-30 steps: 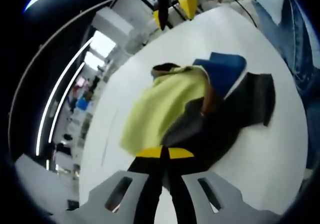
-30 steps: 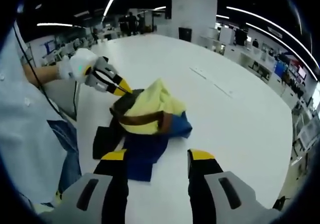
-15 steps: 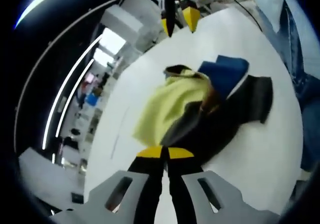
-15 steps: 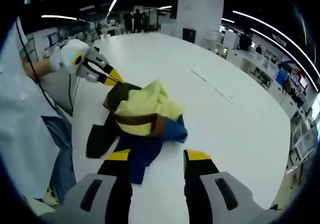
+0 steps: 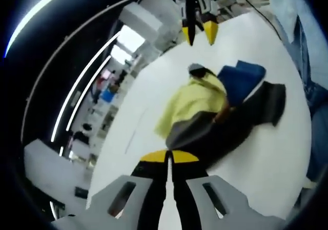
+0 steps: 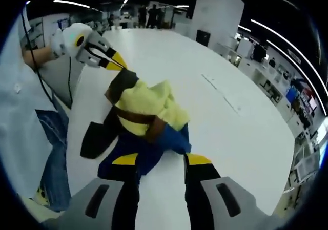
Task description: Fold the garment on the visible template until the final outline fits inside the template.
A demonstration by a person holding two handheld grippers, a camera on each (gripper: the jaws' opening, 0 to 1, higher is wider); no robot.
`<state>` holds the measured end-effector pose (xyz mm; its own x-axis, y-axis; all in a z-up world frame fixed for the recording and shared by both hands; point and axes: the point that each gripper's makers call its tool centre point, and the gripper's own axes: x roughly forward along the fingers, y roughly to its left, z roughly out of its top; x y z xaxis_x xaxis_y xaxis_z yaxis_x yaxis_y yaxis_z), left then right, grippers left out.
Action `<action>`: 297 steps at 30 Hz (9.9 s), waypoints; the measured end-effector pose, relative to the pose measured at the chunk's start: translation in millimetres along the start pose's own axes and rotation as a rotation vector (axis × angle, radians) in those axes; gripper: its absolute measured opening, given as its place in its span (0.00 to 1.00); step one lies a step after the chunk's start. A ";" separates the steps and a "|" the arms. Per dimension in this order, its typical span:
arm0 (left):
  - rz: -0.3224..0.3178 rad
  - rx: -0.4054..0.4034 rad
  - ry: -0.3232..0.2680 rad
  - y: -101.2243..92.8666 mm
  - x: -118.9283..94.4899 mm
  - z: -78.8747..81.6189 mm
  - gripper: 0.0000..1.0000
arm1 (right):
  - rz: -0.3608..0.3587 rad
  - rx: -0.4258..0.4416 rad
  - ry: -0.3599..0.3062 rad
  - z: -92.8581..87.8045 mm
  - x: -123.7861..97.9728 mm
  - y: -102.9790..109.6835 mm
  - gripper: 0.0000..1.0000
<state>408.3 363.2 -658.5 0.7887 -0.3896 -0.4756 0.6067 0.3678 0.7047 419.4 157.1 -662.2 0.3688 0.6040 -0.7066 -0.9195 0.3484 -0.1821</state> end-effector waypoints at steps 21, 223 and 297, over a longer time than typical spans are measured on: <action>-0.145 0.110 0.046 -42.5 11.2 -22.7 0.00 | 0.031 -0.013 0.000 2.2 5.6 8.6 0.33; -0.015 0.155 0.162 121.0 -81.1 53.4 0.00 | -0.304 -0.307 -0.122 133.8 -128.3 -56.2 0.01; -0.148 0.465 0.322 178.3 -221.7 145.5 0.00 | -0.074 -0.529 -0.015 215.3 -260.5 22.6 0.01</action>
<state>327.1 392.3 -350.8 0.7334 -0.1054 -0.6715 0.6628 -0.1083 0.7409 331.8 161.9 -335.1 0.4332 0.6034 -0.6695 -0.8325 -0.0167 -0.5537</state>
